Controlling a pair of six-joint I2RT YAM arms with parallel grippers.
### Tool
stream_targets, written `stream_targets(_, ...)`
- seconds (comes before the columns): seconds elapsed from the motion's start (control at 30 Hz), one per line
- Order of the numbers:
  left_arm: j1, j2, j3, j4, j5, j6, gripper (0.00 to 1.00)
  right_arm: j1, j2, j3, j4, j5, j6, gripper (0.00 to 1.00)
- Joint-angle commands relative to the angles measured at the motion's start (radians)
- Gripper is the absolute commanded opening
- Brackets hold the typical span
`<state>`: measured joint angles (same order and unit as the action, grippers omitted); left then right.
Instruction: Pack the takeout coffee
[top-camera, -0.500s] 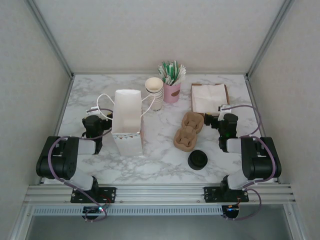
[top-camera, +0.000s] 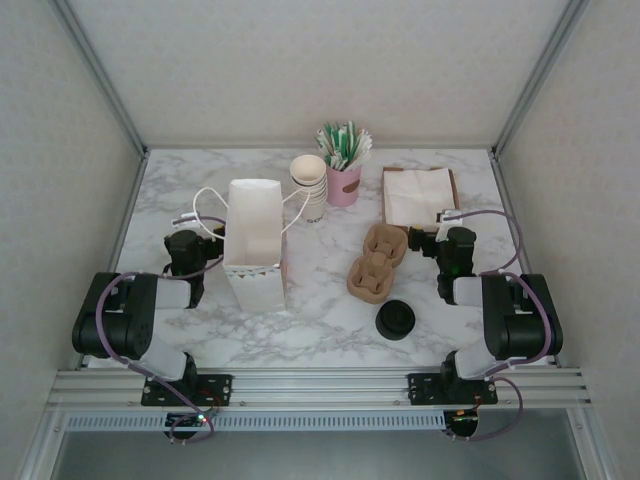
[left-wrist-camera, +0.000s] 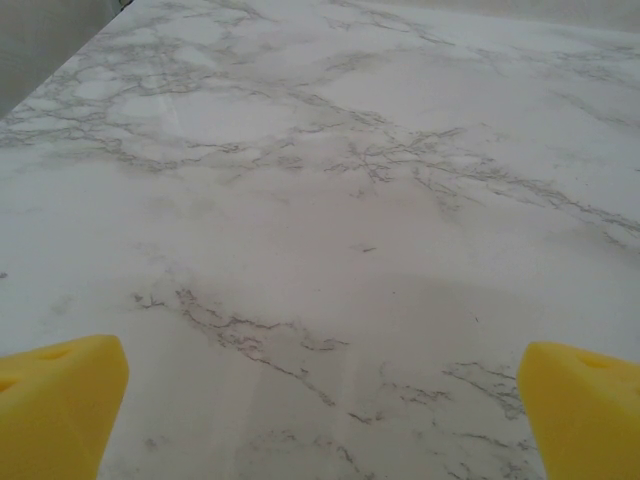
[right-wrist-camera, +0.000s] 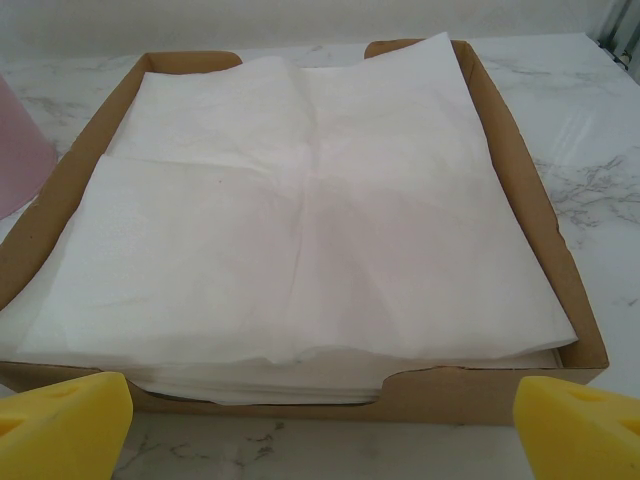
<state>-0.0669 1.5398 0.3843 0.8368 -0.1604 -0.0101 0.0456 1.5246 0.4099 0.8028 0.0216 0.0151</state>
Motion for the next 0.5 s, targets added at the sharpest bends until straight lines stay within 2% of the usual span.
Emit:
stream_targets(0.0, 0.012, -0.003, 0.019, 0.004, 0.018, 0.001, 1.0, 0.001, 0.014, -0.011, 0.01, -0.008, 0.005, 0.99)
stream_targets(0.2, 0.016, -0.003, 0.019, 0.003, 0.025, -0.001, 1.0, 0.002, 0.012, -0.012, 0.013, -0.008, 0.003, 0.99)
stream_targets(0.3, 0.017, -0.01, 0.023, -0.007, 0.028, 0.001, 1.0, 0.002, -0.016, 0.014, -0.073, 0.005, 0.007, 0.99)
stream_targets(0.37, 0.015, -0.062, 0.07, -0.122, 0.017, -0.001, 1.0, 0.002, -0.078, 0.113, -0.266, 0.026, 0.025, 0.99)
stream_targets(0.4, 0.014, -0.107, 0.124, -0.269, -0.005, -0.016, 1.0, 0.001, -0.116, 0.156, -0.376, 0.052, 0.041, 0.99)
stream_targets(0.47, 0.013, -0.162, 0.266, -0.575, -0.099, -0.049, 1.0, 0.002, -0.174, 0.17, -0.454, 0.067, 0.054, 0.99)
